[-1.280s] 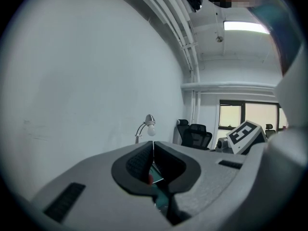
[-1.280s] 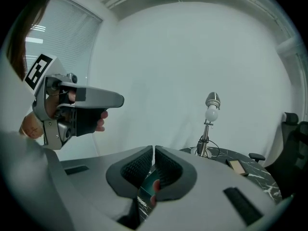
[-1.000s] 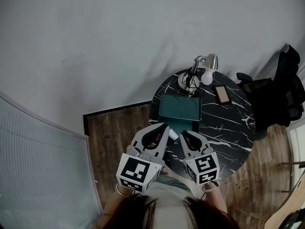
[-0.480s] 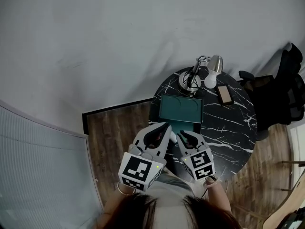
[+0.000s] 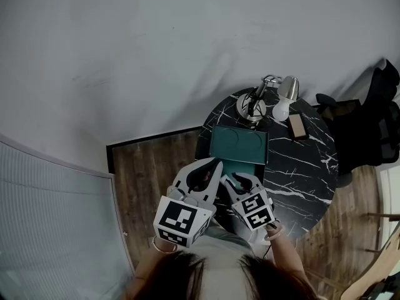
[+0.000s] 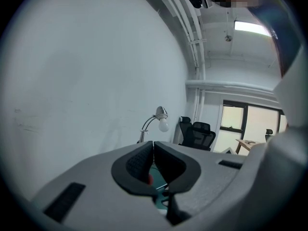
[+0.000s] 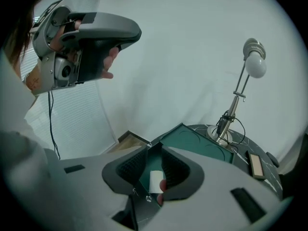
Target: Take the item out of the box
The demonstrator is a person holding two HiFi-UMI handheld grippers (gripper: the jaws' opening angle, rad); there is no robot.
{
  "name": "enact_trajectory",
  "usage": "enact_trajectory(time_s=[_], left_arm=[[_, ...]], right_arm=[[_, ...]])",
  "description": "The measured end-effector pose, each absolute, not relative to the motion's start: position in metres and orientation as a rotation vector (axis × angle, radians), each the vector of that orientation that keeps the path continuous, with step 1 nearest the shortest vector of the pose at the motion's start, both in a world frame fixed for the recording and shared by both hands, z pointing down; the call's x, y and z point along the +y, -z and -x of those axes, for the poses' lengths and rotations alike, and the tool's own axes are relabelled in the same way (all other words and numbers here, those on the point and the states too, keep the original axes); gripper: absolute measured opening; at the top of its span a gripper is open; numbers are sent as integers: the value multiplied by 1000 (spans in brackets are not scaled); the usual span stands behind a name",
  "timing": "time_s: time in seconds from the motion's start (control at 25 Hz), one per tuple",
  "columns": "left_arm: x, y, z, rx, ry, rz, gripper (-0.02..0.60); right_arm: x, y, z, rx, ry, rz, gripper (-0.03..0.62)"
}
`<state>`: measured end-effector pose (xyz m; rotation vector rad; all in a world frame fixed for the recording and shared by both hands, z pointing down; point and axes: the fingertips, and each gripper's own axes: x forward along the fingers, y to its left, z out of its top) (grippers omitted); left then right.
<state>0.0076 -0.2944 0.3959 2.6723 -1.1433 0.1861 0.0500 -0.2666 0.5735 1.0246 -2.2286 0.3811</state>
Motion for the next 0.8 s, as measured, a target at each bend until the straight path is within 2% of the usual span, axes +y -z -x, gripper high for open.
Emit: enact_trajectory(time_s=[0.8], left_arm=[[-314, -412, -5, -1145, -211, -2627, 12]], right_arm=[[-270, -662, -53, -2053, -501, -837, 155]])
